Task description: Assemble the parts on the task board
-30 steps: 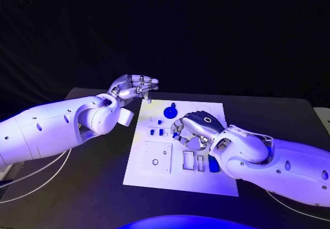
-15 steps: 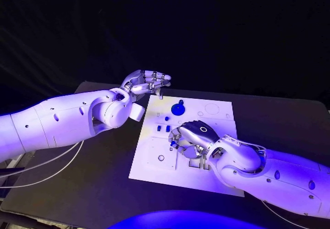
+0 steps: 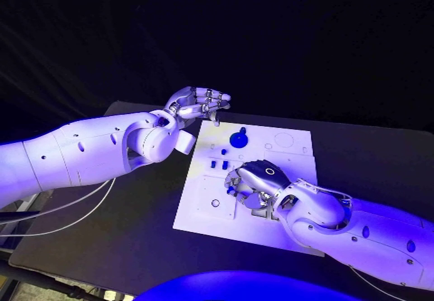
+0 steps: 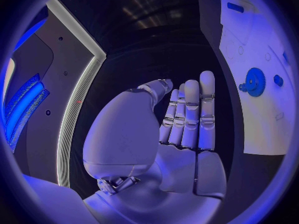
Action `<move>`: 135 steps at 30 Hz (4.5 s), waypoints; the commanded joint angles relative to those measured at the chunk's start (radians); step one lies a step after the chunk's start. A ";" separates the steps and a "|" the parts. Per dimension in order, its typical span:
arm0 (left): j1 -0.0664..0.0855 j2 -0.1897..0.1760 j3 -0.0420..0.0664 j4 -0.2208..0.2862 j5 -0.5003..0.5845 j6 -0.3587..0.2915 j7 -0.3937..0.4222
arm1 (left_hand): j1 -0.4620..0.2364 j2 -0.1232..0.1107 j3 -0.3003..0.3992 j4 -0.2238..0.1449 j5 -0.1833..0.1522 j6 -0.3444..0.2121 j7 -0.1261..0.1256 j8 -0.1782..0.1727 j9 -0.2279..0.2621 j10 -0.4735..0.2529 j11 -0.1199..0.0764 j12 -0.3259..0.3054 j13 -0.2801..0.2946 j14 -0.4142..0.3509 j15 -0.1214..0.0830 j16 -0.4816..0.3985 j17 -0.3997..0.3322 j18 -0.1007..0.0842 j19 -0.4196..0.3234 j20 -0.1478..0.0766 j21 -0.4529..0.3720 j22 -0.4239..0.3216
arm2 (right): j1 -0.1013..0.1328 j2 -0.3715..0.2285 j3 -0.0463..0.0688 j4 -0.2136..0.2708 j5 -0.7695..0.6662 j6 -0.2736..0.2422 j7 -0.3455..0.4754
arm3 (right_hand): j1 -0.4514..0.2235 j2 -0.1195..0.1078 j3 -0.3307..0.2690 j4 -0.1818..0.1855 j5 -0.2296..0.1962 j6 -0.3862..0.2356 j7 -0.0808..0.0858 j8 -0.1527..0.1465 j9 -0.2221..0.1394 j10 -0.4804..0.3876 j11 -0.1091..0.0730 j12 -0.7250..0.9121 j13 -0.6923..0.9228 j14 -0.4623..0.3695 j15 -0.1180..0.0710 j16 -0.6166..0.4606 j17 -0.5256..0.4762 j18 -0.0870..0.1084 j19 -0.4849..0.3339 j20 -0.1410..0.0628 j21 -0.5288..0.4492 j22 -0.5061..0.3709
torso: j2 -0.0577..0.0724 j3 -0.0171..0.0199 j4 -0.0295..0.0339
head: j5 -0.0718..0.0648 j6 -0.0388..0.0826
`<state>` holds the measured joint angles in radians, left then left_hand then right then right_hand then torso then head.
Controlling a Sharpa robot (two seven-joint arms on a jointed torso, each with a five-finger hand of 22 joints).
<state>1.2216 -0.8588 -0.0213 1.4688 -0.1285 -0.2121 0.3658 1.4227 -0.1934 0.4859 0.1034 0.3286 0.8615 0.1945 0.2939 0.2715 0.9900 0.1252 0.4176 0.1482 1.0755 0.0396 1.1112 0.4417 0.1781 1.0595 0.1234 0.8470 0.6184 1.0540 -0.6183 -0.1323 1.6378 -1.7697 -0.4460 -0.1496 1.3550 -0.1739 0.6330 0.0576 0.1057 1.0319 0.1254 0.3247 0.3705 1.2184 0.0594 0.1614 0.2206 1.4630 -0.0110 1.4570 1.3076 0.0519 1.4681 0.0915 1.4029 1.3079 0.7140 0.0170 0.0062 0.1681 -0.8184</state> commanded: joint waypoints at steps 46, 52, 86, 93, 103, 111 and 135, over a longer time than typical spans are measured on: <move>0.001 -0.004 0.001 0.000 0.003 0.024 -0.010 | 0.002 -0.003 0.008 0.001 0.005 -0.003 0.002 -0.005 -0.002 -0.009 -0.002 0.009 0.001 -0.007 0.002 -0.005 -0.003 0.006 -0.005 0.002 -0.004 -0.001 | -0.003 -0.009 -0.005 0.020 -0.091 -0.009 -0.044 | -0.095 -0.067 -0.046 0.013 0.037 -0.091 0.042 -0.063 -0.020 -0.117 0.046 -0.088 -0.038 0.047 0.033 -0.018 -0.015 0.012 -0.022 0.028 -0.122 0.102 | -0.001 0.0000 0.0005 | -0.001 -0.010; 0.001 -0.006 0.001 -0.001 0.003 0.025 -0.011 | 0.002 -0.003 0.008 0.001 0.005 -0.003 0.002 -0.005 -0.002 -0.009 -0.002 0.009 0.001 -0.007 0.002 -0.005 -0.003 0.006 -0.005 0.002 -0.004 -0.001 | 0.002 -0.060 0.002 0.072 -0.092 -0.032 -0.052 | -0.097 -0.071 -0.053 0.014 0.035 -0.096 0.038 -0.068 -0.022 -0.120 0.045 -0.085 -0.039 0.046 0.032 -0.020 -0.017 0.014 -0.026 0.029 -0.132 0.097 | -0.001 -0.0005 -0.0008 | -0.005 -0.007; 0.001 -0.010 -0.001 -0.003 0.003 0.031 -0.011 | 0.002 -0.002 0.010 -0.001 0.004 -0.003 0.001 -0.004 -0.002 -0.010 -0.003 0.011 0.002 -0.007 0.002 -0.005 -0.004 0.006 -0.005 0.002 -0.004 -0.001 | 0.138 -0.234 0.024 0.051 0.023 0.248 -0.048 | -0.012 -0.018 -0.299 0.078 0.016 -0.143 0.005 -0.107 -0.034 -0.189 0.039 -0.005 -0.066 0.044 0.028 -0.017 -0.019 0.022 -0.033 0.027 -0.186 0.074 | 0.000 -0.0026 -0.0003 | -0.077 0.029; 0.001 -0.011 -0.002 -0.004 0.003 0.032 -0.012 | 0.001 -0.002 0.011 -0.002 0.004 -0.003 0.001 -0.004 -0.002 -0.010 -0.003 0.014 0.002 -0.007 0.002 -0.005 -0.005 0.006 -0.006 0.002 -0.004 -0.001 | 0.132 -0.217 0.023 0.043 0.025 0.216 -0.047 | 0.009 0.002 -0.254 0.089 -0.007 -0.121 0.005 -0.103 -0.035 -0.147 0.028 0.016 -0.070 0.048 0.018 -0.016 -0.018 0.013 -0.012 0.017 -0.145 0.097 | -0.001 -0.0026 -0.0009 | -0.076 0.027; 0.001 -0.012 -0.002 -0.005 0.002 0.034 -0.015 | 0.000 -0.002 0.011 -0.002 0.004 -0.003 0.001 -0.003 -0.002 -0.010 -0.003 0.015 0.002 -0.007 0.002 -0.005 -0.005 0.006 -0.006 0.002 -0.004 0.000 | 0.130 -0.213 0.022 0.036 0.021 0.195 -0.052 | 0.033 0.029 -0.155 0.095 -0.047 -0.058 0.002 -0.076 -0.024 -0.065 0.011 0.029 -0.070 0.055 0.001 -0.005 0.001 0.002 0.012 0.003 -0.088 0.131 | -0.001 -0.0025 -0.0024 | -0.073 0.019; 0.001 -0.012 -0.002 -0.006 0.002 0.035 -0.016 | 0.000 -0.002 0.011 -0.002 0.004 -0.003 0.001 -0.003 -0.002 -0.010 -0.003 0.015 0.002 -0.007 0.002 -0.005 -0.005 0.006 -0.006 0.002 -0.004 0.000 | 0.129 -0.212 0.022 0.034 0.007 0.187 -0.057 | 0.062 0.057 -0.080 0.055 -0.051 -0.008 -0.006 -0.039 0.003 -0.019 -0.002 0.029 -0.064 0.058 -0.008 0.001 0.011 -0.005 0.024 -0.006 -0.054 0.152 | -0.002 -0.0023 -0.0019 | -0.073 0.019; 0.000 -0.006 -0.002 -0.014 0.002 0.039 -0.020 | 0.001 0.000 0.015 -0.005 0.005 -0.003 0.001 -0.003 -0.002 -0.011 -0.003 0.017 0.003 -0.007 0.001 -0.005 -0.006 0.007 -0.006 0.002 -0.004 0.000 | 0.152 -0.271 0.040 0.210 0.027 0.067 -0.041 | 0.044 0.039 -0.055 0.013 -0.052 0.002 -0.006 -0.008 0.040 0.010 -0.006 0.014 -0.057 0.060 -0.011 0.005 0.016 -0.010 0.032 -0.012 -0.030 0.167 | -0.002 -0.0035 -0.0012 | -0.070 0.021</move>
<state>1.2217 -0.8673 -0.0235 1.4541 -0.1289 -0.1920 0.3424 1.4227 -0.1933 0.4956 0.0992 0.3286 0.8616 0.1944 0.2939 0.2704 0.9865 0.1216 0.4297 0.1492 1.0756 0.0396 1.1112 0.4368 0.1781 1.0595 0.1234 0.8470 0.6184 1.2053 -0.8898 -0.0930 1.8311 -1.7483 -0.3384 -0.2023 1.3957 -0.1319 0.5781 0.0764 0.0525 1.0294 0.1167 0.3063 0.3713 1.2033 0.0781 0.1790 0.1623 1.4667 -0.0183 1.4552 1.3079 0.0533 1.4662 0.0858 1.3689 1.3081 0.7114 0.0133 0.0055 0.0956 -0.7967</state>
